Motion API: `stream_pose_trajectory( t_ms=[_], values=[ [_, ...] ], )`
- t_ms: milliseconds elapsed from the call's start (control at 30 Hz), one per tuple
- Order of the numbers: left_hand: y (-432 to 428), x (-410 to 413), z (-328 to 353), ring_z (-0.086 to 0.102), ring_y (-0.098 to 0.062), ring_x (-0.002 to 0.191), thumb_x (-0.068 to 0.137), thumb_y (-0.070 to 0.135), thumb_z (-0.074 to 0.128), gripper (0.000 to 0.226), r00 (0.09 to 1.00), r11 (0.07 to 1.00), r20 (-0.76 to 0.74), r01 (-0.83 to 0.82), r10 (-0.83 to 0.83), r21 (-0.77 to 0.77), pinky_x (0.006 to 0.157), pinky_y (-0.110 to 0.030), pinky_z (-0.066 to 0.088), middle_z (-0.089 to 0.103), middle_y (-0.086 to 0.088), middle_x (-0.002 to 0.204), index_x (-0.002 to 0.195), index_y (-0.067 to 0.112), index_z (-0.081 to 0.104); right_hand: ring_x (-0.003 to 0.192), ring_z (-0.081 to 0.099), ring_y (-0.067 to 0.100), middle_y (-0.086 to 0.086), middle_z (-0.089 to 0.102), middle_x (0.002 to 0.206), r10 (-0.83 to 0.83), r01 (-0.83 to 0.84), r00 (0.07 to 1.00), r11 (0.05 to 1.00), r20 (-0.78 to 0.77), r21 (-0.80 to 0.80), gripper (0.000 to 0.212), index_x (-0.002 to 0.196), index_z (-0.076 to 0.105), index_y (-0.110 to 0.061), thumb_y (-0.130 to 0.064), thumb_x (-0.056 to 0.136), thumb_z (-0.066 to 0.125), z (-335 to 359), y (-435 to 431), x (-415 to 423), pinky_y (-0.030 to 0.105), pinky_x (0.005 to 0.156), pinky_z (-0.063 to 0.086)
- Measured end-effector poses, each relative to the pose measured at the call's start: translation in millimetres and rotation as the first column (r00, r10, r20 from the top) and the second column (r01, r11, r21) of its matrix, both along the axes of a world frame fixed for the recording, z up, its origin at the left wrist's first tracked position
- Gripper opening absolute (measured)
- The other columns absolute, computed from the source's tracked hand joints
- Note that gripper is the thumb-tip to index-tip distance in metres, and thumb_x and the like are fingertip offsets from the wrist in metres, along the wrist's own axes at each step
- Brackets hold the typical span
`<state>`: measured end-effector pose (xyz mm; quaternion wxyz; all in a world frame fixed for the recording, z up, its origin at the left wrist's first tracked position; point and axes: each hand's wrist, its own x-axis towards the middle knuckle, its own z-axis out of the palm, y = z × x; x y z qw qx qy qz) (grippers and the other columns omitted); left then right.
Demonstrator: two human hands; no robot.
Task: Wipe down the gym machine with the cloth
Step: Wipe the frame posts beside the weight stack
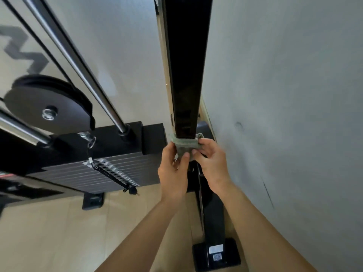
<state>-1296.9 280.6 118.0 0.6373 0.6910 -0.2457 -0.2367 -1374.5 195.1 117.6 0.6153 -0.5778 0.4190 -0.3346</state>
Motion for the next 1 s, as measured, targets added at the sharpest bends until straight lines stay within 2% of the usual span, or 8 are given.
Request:
stream_pose_trajectory(
  t_ms=[133,233,333,433,600,733,900,1000],
  values=[
    [5,5,-46,0.061,-0.006,0.123,0.099,0.009,0.063,0.048,0.998,1.0,0.061,0.03,-0.03,-0.001,0.106,-0.039,0.051,0.066,0.012,0.129,0.144,0.019,0.052,0.107,0.07,0.01,-0.007,0.074,0.112,0.02,-0.022,0.999,0.999,-0.047,-0.035,0.029,0.118,0.067,-0.021,-0.01,0.091,0.072,-41,-4,-3,0.042,0.099,0.056],
    [3,11,-72,0.061,-0.002,0.121,0.1,0.01,0.061,0.053,0.987,0.998,0.148,0.063,-0.059,-0.024,0.105,-0.036,0.052,0.065,0.016,0.13,0.15,0.017,0.046,0.1,0.07,0.005,-0.011,0.074,0.105,0.012,-0.022,0.997,0.99,-0.071,-0.141,0.027,0.114,0.07,-0.024,-0.01,0.091,0.072,-58,-8,-2,0.03,0.092,0.057],
    [3,1,-96,0.064,0.01,0.103,0.102,0.012,0.058,0.06,0.975,0.997,0.209,0.076,-0.075,0.003,0.092,-0.019,0.053,0.063,0.042,0.11,0.156,0.021,0.036,0.085,0.07,-0.002,-0.017,0.072,0.089,-0.031,-0.009,0.993,0.941,-0.112,-0.338,0.031,0.094,0.067,-0.034,-0.005,0.087,0.074,-66,-16,3,0.016,0.079,0.055],
    [6,-5,-122,0.059,0.001,0.069,0.102,0.015,0.058,0.057,0.975,1.0,0.222,0.022,-0.021,-0.001,0.067,-0.027,0.053,0.068,0.024,0.084,0.155,0.025,0.038,0.075,0.068,-0.003,-0.017,0.069,0.079,-0.051,-0.034,0.984,0.886,-0.169,-0.462,0.038,0.08,0.062,-0.037,-0.003,0.082,0.078,-76,-20,4,0.012,0.072,0.054],
    [-5,2,-121,0.065,0.011,0.087,0.096,0.017,0.068,0.021,0.972,0.989,0.179,-0.147,0.151,-0.036,0.082,-0.022,0.055,0.067,0.027,0.087,0.112,0.03,0.067,0.07,0.067,0.001,-0.011,0.069,0.075,0.012,-0.146,0.964,0.859,-0.266,-0.491,0.04,0.076,0.065,-0.033,0.005,0.076,0.077,-79,-25,-11,0.016,0.07,0.052],
    [3,-1,-116,0.071,-0.004,0.076,0.089,0.013,0.076,0.012,0.95,0.965,0.177,-0.242,0.257,-0.102,0.075,-0.034,0.061,0.073,0.015,0.079,0.093,0.024,0.077,0.062,0.063,0.008,-0.004,0.07,0.07,0.075,-0.234,0.931,0.873,-0.356,-0.427,0.034,0.076,0.072,-0.03,0.003,0.071,0.075,-60,-18,-35,0.021,0.062,0.051],
    [8,-19,-102,0.073,-0.003,0.079,0.09,0.009,0.075,0.012,0.987,0.988,0.144,-0.048,0.069,-0.146,0.075,-0.02,0.058,0.077,0.011,0.083,0.099,0.014,0.081,0.055,0.058,-0.002,-0.016,0.062,0.061,-0.11,-0.174,0.893,0.81,-0.436,-0.56,0.025,0.086,0.078,-0.021,-0.001,0.072,0.074,-28,-23,-66,0.006,0.057,0.044],
    [1,-29,-114,0.071,0.001,0.091,0.091,0.011,0.073,0.024,0.986,0.998,0.161,0.059,-0.053,-0.036,0.088,-0.026,0.059,0.075,0.012,0.098,0.113,0.017,0.077,0.078,0.066,-0.001,-0.01,0.07,0.091,-0.109,-0.197,0.881,0.799,-0.46,-0.567,0.037,0.111,0.076,-0.017,-0.002,0.078,0.08,-46,-26,-70,0.016,0.076,0.057]
  ],
)
